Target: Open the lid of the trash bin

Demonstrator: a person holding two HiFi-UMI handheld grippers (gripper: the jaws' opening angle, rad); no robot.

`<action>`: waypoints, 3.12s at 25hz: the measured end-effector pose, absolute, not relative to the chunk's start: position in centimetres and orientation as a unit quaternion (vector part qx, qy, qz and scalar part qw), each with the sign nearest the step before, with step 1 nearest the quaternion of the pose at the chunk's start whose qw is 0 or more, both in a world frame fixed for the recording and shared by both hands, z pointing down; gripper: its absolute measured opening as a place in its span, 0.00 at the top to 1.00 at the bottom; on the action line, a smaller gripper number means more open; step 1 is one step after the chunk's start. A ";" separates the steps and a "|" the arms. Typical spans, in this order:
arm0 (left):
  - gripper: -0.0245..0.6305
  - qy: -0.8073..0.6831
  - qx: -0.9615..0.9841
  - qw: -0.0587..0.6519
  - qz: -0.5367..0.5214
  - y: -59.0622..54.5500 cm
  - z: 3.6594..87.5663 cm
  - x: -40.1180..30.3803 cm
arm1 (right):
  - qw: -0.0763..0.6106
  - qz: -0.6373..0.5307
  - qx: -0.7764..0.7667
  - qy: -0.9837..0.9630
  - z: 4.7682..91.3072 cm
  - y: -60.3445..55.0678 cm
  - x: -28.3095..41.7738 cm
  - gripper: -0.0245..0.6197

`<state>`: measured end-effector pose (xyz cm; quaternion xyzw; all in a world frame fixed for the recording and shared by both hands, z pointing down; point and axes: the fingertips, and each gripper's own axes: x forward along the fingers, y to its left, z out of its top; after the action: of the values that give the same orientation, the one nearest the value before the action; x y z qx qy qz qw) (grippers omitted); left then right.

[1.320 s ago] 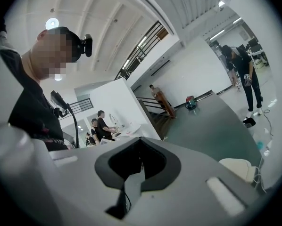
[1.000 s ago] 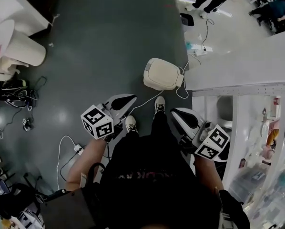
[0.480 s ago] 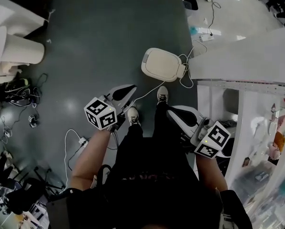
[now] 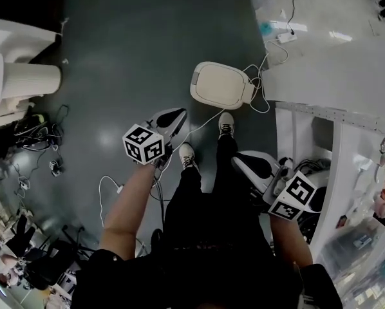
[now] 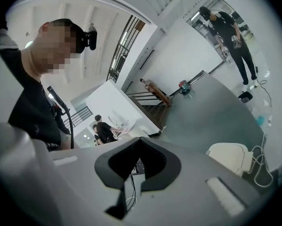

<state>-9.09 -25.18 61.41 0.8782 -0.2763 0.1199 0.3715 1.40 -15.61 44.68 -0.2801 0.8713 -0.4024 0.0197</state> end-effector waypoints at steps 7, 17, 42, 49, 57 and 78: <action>0.92 -0.303 0.855 0.398 0.138 -29.3 67.3 -8.4 | 0.017 -0.435 -0.289 0.852 48.1 -16.9 4.4 0.95; 0.81 -0.319 0.827 0.415 0.205 -35.2 77.5 -8.3 | 0.007 -0.463 -0.279 0.841 53.1 -21.5 6.0 0.95; 0.78 -0.295 0.756 0.451 0.372 -41.6 100.6 -8.6 | 0.003 -0.559 -0.261 0.787 66.0 -26.2 6.7 0.95; 0.70 -0.278 0.745 0.459 0.395 -41.9 101.3 -9.0 | 0.009 -0.564 -0.257 0.785 66.1 -27.0 5.8 0.95; 0.70 -0.272 0.747 0.476 0.376 -42.0 102.1 -9.2 | 0.005 -0.545 -0.206 0.813 65.6 -25.8 2.4 0.95; 0.96 -0.293 0.770 0.473 0.311 -41.1 96.3 -9.7 | -0.016 -0.529 -0.193 0.826 64.9 -25.7 -1.0 0.95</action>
<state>-9.68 -41.10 96.31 0.7705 -0.2930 0.3107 0.4733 -1.01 -25.74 64.86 -0.1929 0.8261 -0.5293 -0.0165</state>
